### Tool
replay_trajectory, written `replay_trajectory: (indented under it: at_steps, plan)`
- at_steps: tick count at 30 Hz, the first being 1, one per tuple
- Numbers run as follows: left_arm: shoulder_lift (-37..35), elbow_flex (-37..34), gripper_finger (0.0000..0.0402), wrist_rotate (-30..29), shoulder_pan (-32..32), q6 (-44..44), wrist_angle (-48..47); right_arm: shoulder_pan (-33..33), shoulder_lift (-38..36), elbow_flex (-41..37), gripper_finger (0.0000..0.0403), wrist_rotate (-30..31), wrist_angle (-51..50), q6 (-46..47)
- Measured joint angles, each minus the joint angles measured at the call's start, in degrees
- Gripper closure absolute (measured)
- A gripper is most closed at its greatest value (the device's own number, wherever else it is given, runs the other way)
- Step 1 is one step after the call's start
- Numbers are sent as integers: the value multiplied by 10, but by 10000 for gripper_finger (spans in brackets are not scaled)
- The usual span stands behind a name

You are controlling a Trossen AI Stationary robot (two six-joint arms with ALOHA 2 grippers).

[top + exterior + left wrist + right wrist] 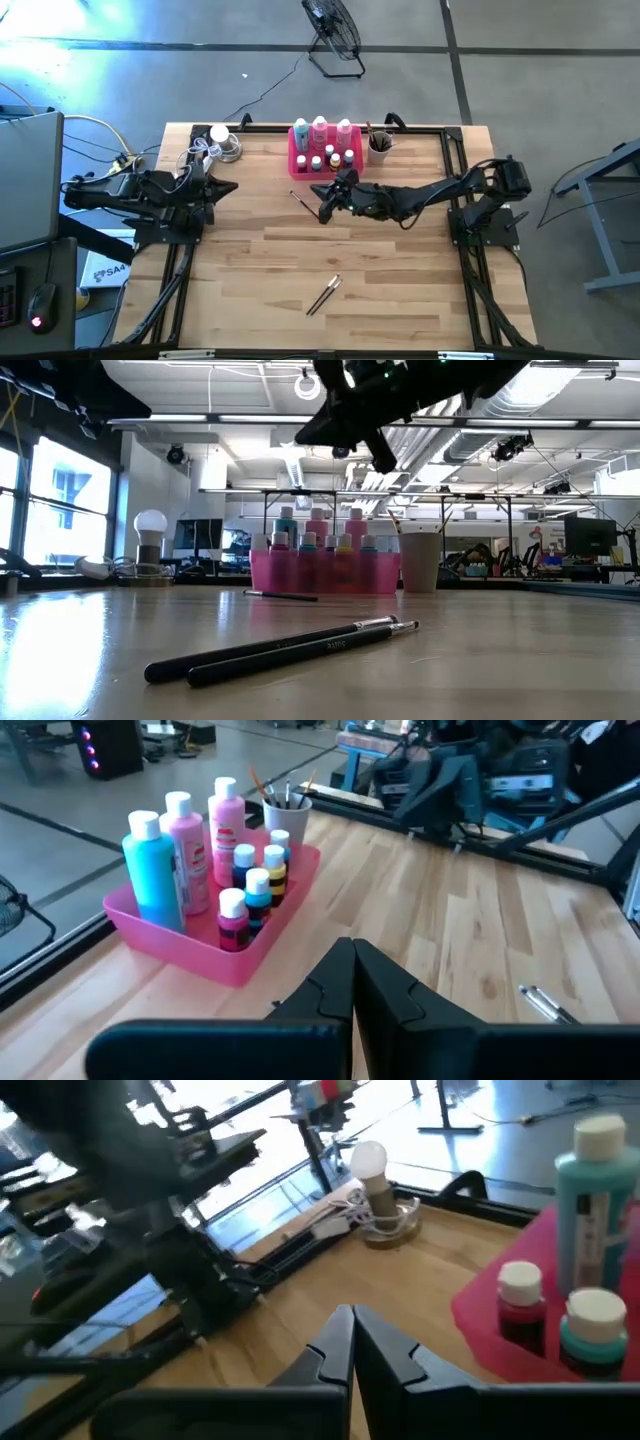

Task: Pick & Place Paint Supplies
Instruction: Put the silver paintbrush into the white cup

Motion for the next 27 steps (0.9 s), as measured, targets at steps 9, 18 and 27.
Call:
replay_trajectory:
  at_steps: [9, 18, 27]
  plan:
    - [1, 0, 402, -8, 0, -3, 5, -2, 33, 9, 401, 5, 3, 30]
    - [1, 0, 402, -12, 0, -3, -5, -8, 55, 31, 401, 12, -2, -11]
    - [1, 0, 402, -19, 0, -19, 10, -8, 73, 31, 401, 13, 5, -40]
